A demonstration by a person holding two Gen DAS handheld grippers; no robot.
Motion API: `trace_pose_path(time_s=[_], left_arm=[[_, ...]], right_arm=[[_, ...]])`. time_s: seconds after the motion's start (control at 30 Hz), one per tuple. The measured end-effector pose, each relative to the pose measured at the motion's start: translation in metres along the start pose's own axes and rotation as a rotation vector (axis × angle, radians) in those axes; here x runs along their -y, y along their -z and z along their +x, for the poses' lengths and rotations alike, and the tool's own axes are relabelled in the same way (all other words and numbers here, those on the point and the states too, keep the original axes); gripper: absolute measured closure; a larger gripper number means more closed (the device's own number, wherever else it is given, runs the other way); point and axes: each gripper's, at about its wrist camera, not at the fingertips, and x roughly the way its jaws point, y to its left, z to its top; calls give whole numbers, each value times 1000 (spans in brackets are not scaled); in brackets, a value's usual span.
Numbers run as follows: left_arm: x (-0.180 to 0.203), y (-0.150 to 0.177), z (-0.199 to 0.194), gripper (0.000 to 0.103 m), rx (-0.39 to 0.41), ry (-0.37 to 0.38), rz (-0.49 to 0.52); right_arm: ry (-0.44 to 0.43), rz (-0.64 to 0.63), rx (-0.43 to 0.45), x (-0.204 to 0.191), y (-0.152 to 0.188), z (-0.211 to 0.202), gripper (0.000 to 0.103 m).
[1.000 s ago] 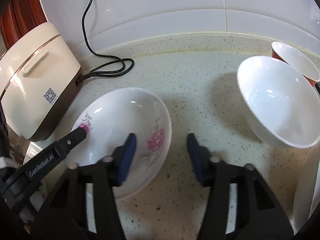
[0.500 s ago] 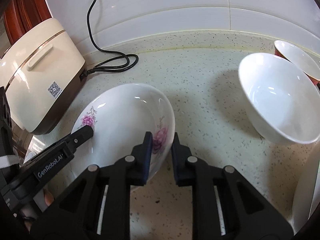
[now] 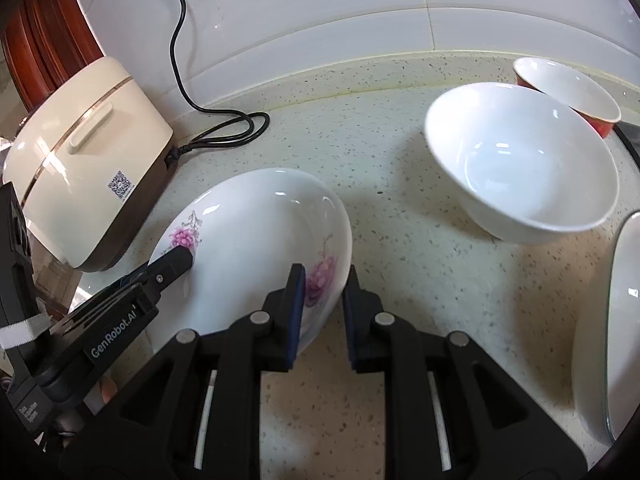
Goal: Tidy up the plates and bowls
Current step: 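Lift and carry the held plate toward the rice cooker with the left tool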
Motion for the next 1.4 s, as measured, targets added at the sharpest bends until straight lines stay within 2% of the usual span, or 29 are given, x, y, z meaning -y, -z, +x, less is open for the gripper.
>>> trace_pose_path(time_s=[0.3,0.77,1.13,1.4], left_arm=[[-6,2,-17,82,51,-23,-16],[-28,1,-53,82,147,-36,-81],[-45,3,-81,82,222,-54,-88],[-68,12,-97,82,224,-50,-109]], right_arm=[[-66,17,8,0,0,-6,81],[-150,-47,34,-23,11,-17,81],[-240,-80,47,-37,13,-23,81],[-296,-143,62,-54,19,-27,81]])
